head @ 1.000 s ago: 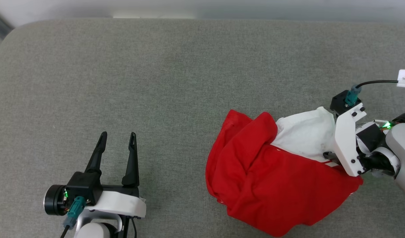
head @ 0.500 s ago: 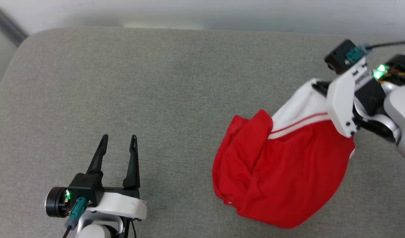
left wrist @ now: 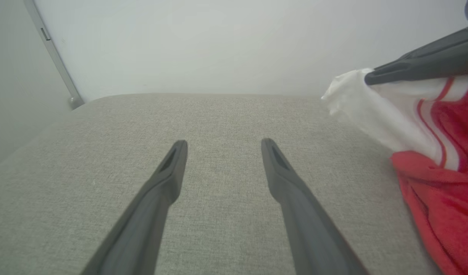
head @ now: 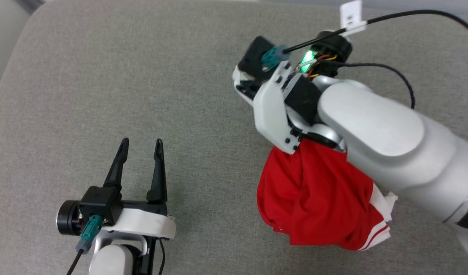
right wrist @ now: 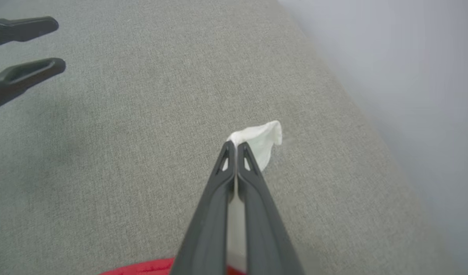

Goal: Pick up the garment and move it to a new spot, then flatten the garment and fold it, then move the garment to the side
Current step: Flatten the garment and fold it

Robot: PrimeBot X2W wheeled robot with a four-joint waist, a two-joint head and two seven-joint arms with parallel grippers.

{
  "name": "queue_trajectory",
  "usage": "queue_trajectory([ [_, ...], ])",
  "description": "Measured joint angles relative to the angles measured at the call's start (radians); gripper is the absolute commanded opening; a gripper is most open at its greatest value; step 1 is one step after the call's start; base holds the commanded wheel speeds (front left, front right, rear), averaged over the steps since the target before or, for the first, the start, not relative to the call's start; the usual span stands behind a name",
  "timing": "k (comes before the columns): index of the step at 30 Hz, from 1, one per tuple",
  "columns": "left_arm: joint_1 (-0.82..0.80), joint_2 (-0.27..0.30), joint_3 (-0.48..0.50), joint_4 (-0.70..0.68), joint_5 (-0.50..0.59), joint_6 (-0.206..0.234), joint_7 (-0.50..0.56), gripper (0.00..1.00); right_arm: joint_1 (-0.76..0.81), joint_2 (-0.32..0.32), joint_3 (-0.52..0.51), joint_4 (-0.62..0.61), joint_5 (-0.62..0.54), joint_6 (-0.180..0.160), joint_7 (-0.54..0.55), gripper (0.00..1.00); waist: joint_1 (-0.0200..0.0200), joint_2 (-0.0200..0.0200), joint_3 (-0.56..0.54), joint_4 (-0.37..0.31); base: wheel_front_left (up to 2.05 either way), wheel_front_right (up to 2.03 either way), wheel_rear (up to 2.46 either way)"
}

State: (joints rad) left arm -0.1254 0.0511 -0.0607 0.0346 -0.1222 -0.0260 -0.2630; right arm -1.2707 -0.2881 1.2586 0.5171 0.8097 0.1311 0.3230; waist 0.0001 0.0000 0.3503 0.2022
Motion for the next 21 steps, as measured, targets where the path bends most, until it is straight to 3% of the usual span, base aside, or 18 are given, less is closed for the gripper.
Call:
queue_trajectory([
  [6, -0.036, 0.0, -0.019, 0.004, -0.021, 0.004, 0.0, 1.0, 0.088, 0.082, 0.02, 0.047, -0.051, 0.0, 0.133, 0.0, 0.0, 0.0, 0.058, 0.028, 0.0, 0.0, 0.0],
  [9, -0.048, 0.0, -0.027, 0.01, -0.025, 0.009, 0.0, 1.0, 0.148, 0.083, 0.024, 0.051, -0.064, 0.0, 0.179, 0.0, 0.0001, 0.0, 0.075, 0.042, 0.0, 0.0, 0.0],
  [13, -0.047, 0.0, -0.021, 0.021, -0.029, 0.013, 0.0, 1.0, 0.148, 0.067, 0.022, 0.04, -0.082, 0.0, 0.157, 0.0, 0.0001, 0.0, 0.068, 0.046, 0.0, 0.0, 0.0],
  [14, -0.045, 0.0, -0.016, 0.024, -0.026, 0.014, 0.0, 1.0, 0.146, 0.063, 0.022, 0.036, -0.083, 0.0, 0.13, 0.87, 0.0001, 0.0, 0.06, 0.043, 0.0, 0.0, 0.0],
  [15, -0.041, 0.0, -0.011, 0.027, -0.022, 0.014, 0.0, 1.0, 0.142, 0.055, 0.022, 0.034, -0.082, 0.0, 0.098, 1.0, 0.0, 0.0, 0.052, 0.04, 0.0, 0.0, 0.0],
  [21, 0.006, 0.0, 0.009, 0.028, 0.001, 0.017, 0.0, 1.0, 0.089, -0.007, 0.022, -0.014, -0.022, 0.0, -0.13, 1.0, 0.0, 0.0, -0.027, 0.02, 0.0, 0.0, 0.0],
])
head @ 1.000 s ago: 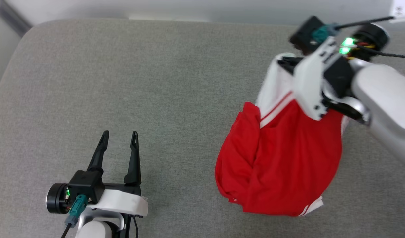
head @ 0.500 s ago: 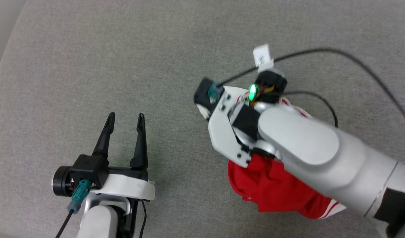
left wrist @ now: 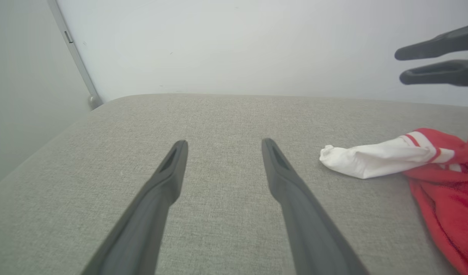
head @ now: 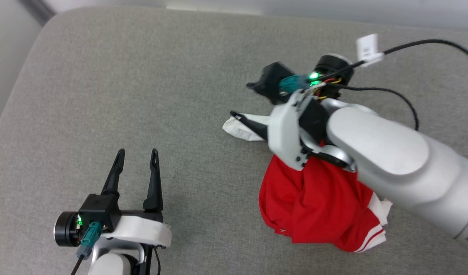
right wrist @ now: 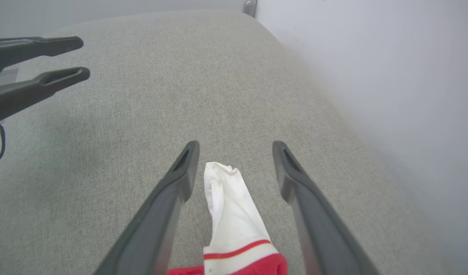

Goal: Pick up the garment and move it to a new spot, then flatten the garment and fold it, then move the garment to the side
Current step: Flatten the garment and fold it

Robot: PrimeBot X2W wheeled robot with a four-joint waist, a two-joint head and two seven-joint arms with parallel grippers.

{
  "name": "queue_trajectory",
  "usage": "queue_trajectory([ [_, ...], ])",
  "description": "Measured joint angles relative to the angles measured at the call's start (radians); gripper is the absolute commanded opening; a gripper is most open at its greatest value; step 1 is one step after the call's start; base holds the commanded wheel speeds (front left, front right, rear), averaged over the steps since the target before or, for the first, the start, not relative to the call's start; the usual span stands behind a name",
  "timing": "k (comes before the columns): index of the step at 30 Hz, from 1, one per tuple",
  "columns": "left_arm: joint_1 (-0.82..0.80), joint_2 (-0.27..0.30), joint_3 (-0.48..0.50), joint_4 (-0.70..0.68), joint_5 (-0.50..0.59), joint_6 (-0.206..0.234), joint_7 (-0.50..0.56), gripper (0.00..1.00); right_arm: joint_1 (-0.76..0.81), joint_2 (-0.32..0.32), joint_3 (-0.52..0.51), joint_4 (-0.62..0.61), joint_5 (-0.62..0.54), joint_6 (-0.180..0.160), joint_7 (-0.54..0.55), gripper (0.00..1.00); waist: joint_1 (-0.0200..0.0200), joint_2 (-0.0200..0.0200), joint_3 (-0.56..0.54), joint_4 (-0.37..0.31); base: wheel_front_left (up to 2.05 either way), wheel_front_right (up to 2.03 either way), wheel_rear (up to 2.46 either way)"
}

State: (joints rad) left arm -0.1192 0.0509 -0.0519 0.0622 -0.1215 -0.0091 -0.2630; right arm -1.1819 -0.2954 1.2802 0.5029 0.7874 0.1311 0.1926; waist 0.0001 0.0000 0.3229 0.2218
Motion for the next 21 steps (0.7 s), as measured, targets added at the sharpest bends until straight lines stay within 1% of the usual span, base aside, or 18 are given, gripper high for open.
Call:
queue_trajectory([
  [2, 0.02, 0.0, 0.007, -0.001, 0.011, -0.001, 0.0, 1.0, -0.003, -0.042, -0.002, -0.018, 0.013, 0.0, -0.087, 1.0, 0.0, 0.0, -0.031, -0.009, 0.0, 0.0, 0.0],
  [5, 0.046, 0.0, 0.022, -0.003, 0.017, -0.001, 0.0, 1.0, -0.002, -0.098, -0.044, -0.022, 0.013, 0.0, -0.23, 1.0, -0.0001, 0.0, -0.075, -0.026, 0.0, 0.0, 0.0],
  [8, 0.071, 0.0, 0.029, -0.006, 0.023, -0.004, 0.0, 1.0, 0.025, -0.137, -0.125, 0.013, -0.028, 0.0, -0.373, 1.0, -0.0001, 0.0, -0.114, -0.045, 0.0, 0.0, 0.0],
  [10, 0.089, 0.0, 0.036, -0.006, 0.029, -0.004, 0.0, 1.0, 0.07, -0.145, -0.196, 0.05, -0.074, 0.0, -0.428, 1.0, -0.0001, 0.0, -0.136, -0.059, 0.0, 0.0, 0.0],
  [13, 0.108, 0.0, 0.041, -0.006, 0.034, -0.005, 0.0, 1.0, 0.163, -0.137, -0.354, 0.084, -0.17, 0.0, -0.452, 1.0, -0.0001, -0.0001, -0.165, -0.079, 0.0, 0.0, 0.0],
  [14, 0.115, 0.0, 0.045, -0.007, 0.037, -0.005, 0.0, 1.0, 0.201, -0.134, -0.439, 0.07, -0.212, 0.0, -0.453, 1.0, -0.0001, 0.0, -0.173, -0.086, 0.0, 0.0, 0.0],
  [17, 0.127, 0.0, 0.052, -0.007, 0.04, -0.005, 0.0, 1.0, 0.344, -0.11, -0.694, -0.023, -0.366, 0.0, -0.456, 1.0, -0.0001, 0.0, -0.195, -0.102, 0.0, 0.0, 0.0],
  [21, 0.139, 0.0, 0.06, -0.002, 0.048, -0.01, 0.0, 1.0, 0.612, -0.037, -0.975, -0.159, -0.534, 0.0, -0.456, 1.0, -0.0002, 0.0, -0.223, -0.114, 0.0, 0.0, 0.0],
])
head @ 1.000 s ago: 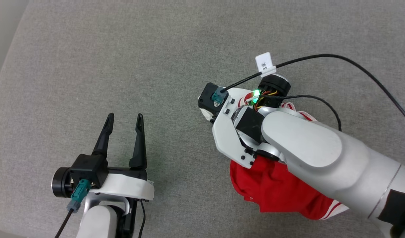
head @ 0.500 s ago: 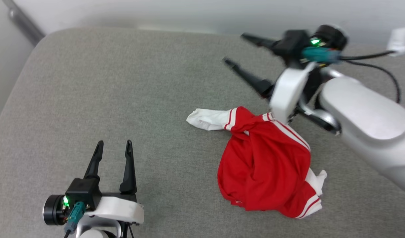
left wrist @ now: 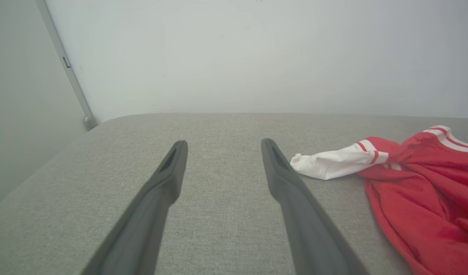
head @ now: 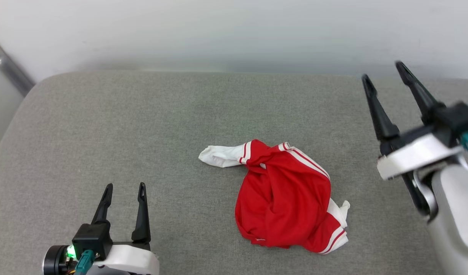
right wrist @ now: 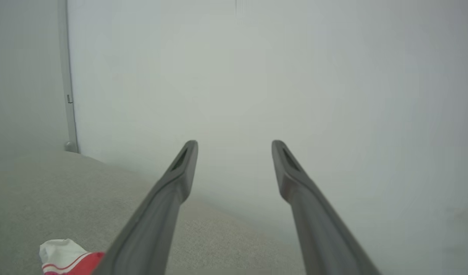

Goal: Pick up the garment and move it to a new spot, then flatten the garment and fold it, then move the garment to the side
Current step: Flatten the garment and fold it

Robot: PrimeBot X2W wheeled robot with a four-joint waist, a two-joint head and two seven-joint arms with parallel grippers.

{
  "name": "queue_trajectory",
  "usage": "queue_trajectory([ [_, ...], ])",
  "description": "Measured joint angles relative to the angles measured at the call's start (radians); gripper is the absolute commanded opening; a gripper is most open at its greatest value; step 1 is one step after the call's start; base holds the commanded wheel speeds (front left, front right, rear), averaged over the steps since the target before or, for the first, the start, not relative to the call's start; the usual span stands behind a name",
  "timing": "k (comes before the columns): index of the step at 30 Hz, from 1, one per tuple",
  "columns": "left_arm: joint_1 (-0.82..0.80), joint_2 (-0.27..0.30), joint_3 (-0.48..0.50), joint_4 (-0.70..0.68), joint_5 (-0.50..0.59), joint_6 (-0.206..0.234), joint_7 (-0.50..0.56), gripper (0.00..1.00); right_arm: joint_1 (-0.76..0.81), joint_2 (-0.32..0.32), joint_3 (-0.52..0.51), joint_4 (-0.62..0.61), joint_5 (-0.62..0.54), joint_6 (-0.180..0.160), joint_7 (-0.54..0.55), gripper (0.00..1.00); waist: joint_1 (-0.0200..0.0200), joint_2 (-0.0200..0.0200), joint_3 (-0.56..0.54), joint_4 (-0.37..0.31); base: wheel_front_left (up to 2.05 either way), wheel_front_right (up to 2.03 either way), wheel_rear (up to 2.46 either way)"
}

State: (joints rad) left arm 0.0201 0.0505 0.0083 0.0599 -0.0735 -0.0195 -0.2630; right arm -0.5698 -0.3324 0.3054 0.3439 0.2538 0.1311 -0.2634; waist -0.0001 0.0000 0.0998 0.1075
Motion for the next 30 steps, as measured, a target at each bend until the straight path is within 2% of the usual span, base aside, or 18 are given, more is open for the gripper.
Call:
queue_trajectory([
  [4, 0.004, 0.001, 0.01, 0.005, 0.008, -0.012, 0.0, 1.0, 0.195, 0.088, -0.185, -0.133, -0.105, 0.0, 0.0, 1.0, 0.0, 0.0, -0.021, -0.011, 0.0, 0.0, 0.0],
  [8, -0.02, 0.019, 0.027, 0.01, 0.014, -0.032, 0.0, 1.0, 0.35, 0.162, -0.291, -0.229, -0.146, 0.0, 0.0, 1.0, -0.0001, 0.0, -0.032, -0.02, 0.0, 0.0, 0.0],
  [14, -0.161, 0.108, 0.059, 0.111, 0.008, -0.061, 0.008, 1.0, 0.489, 0.225, -0.353, -0.342, -0.169, 0.0, 0.0, 1.0, -0.0001, 0.0, -0.03, -0.036, 0.0, 0.0, 0.0],
  [18, -0.318, 0.189, 0.025, 0.152, -0.01, -0.093, 0.116, 1.0, 0.55, 0.247, -0.351, -0.384, -0.185, 0.0, 0.0, 1.0, 0.0, 0.0, -0.017, -0.049, 0.0, 0.0, 0.0],
  [23, -0.502, 0.293, -0.106, 0.168, -0.062, -0.109, 0.3, 1.0, 0.571, 0.263, -0.35, -0.408, -0.194, 0.0, 0.0, 1.0, 0.0, 0.0, 0.011, -0.066, 0.0, 0.0, 0.0],
  [30, -0.767, 0.45, -0.51, 0.195, -0.324, -0.11, 0.588, 1.0, 0.546, 0.271, -0.328, -0.427, -0.207, 0.0, 0.0, 1.0, 0.0, 0.0, 0.07, -0.096, 0.0, 0.0, 0.0],
])
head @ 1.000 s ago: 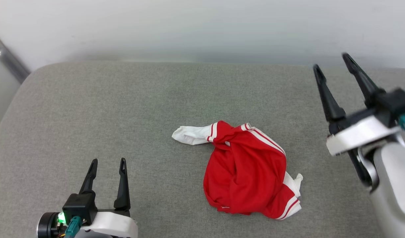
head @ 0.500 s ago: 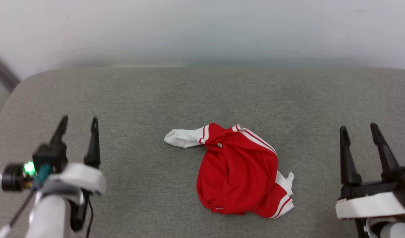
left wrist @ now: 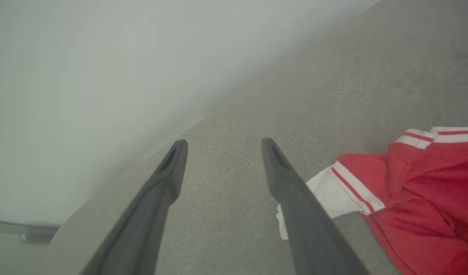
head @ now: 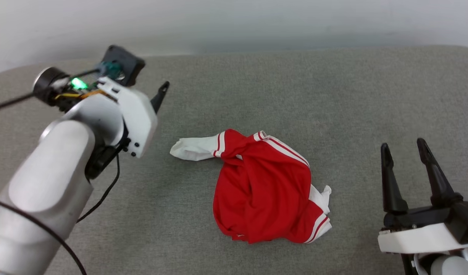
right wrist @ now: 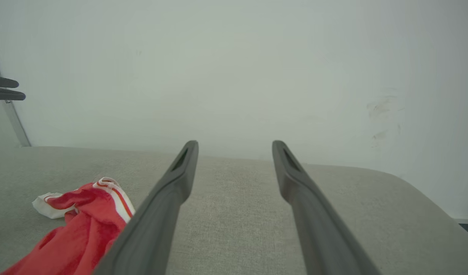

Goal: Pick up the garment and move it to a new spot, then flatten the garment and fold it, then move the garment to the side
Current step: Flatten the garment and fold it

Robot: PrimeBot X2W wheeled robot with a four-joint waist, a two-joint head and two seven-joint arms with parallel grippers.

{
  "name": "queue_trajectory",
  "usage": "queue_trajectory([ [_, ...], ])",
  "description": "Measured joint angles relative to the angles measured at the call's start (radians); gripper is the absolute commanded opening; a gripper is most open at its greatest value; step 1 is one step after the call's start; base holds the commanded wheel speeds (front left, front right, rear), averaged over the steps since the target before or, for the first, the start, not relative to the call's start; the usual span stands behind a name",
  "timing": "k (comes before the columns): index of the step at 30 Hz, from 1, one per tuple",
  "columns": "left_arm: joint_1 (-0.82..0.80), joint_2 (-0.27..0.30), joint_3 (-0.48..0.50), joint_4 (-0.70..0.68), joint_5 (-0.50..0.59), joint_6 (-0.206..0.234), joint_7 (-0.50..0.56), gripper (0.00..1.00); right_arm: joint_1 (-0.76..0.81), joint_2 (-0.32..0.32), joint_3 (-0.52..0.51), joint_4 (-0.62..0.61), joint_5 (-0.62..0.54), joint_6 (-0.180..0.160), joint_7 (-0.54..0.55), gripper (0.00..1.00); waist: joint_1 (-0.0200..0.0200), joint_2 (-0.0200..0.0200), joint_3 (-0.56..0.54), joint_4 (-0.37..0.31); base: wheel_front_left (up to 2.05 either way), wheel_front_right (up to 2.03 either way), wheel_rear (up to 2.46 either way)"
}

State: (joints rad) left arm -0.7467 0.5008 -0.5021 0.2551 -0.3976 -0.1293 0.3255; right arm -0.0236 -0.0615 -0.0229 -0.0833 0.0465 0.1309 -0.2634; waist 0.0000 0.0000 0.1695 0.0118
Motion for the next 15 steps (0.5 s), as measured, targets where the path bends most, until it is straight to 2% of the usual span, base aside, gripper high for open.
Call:
queue_trajectory([
  [3, -0.108, 0.05, -0.166, 0.0, -0.137, 0.0, 0.135, 1.0, -0.023, 0.002, 0.01, -0.006, -0.006, 0.0, 0.0, 1.0, 0.0, 0.0, 0.03, -0.011, 0.0, 0.0, 0.0],
  [4, -0.195, 0.08, -0.298, 0.004, -0.298, 0.0, 0.278, 1.0, -0.048, 0.002, 0.024, -0.007, -0.015, 0.0, 0.0, 1.0, 0.0001, 0.0, 0.061, -0.023, 0.0, 0.0, 0.0],
  [11, -0.35, 0.123, -0.494, 0.072, -0.508, 0.0, 0.483, 1.0, -0.1, 0.0, 0.059, -0.006, -0.027, 0.0, 0.0, 1.0, 0.0001, 0.0, 0.136, -0.055, 0.0, 0.0, 0.0],
  [15, -0.397, 0.134, -0.592, 0.123, -0.551, 0.0, 0.543, 1.0, -0.124, -0.003, 0.073, -0.005, -0.03, 0.0, 0.0, 1.0, 0.0001, 0.0, 0.174, -0.077, 0.0, 0.0, 0.0],
])
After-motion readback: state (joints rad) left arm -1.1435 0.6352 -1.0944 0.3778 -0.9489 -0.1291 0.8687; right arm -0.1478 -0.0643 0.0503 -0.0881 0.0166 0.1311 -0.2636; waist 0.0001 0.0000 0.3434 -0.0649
